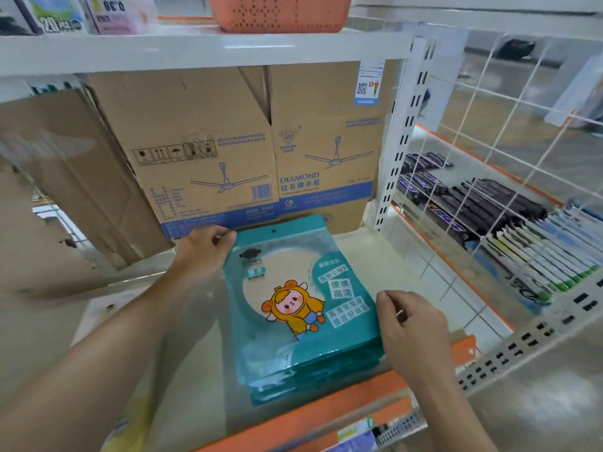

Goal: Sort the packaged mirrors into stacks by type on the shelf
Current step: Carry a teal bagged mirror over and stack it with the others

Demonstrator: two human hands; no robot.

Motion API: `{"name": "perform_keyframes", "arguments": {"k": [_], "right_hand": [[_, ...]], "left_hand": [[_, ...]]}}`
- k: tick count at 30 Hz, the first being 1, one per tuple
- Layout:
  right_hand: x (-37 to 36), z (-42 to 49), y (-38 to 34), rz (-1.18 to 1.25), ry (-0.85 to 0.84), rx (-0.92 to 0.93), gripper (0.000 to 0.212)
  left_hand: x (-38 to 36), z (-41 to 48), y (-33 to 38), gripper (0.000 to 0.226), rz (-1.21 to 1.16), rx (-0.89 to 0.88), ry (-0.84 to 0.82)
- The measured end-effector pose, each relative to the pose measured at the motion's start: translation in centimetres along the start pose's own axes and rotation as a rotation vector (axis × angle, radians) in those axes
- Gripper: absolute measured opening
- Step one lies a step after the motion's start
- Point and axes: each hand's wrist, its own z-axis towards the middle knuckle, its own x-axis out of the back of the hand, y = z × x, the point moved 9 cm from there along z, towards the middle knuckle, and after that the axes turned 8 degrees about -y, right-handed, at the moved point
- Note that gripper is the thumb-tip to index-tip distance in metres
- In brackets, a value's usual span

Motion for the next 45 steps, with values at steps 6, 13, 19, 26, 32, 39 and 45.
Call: {"name": "perform_keyframes", "arguments": {"k": [6, 13, 19, 26, 32, 39, 45], "right_hand": [[-0.7, 1.6, -3.2, -0.172, -0.046, 0.122, 0.032], [-4.4, 1.4, -11.4, -0.136, -0.172, 0.357, 0.035], [-10.3, -1.3, -18.3, -0.094, -0.383, 0.523, 0.039], [-17.5, -7.1, -24.1, -0.148, -0.593, 0.652, 0.044], [-23.8, -13.0, -28.3, -0.218, -0.697, 0.725, 0.045], [-29.5, -19.6, -31.0, -0.303, -0.818, 0.722, 0.051], [-32.6, -24.5, -33.6, -0.309, -0.866, 0.737, 0.049]], "left_hand": [[1.3, -2.9, -1.7, 0.035, 0.049, -0.003, 0.044], [5.4, -8.3, -5.4, 0.036, 0.093, 0.090, 0.128], [9.2, -14.5, -10.7, 0.041, 0.213, 0.254, 0.155], [12.9, -21.8, -17.2, 0.054, 0.225, 0.398, 0.189], [16.5, -27.7, -23.4, 0.076, 0.284, 0.446, 0.267], [19.5, -33.2, -28.4, 0.070, 0.398, 0.554, 0.277], [21.4, -37.7, -33.1, 0.053, 0.428, 0.587, 0.349]]}}
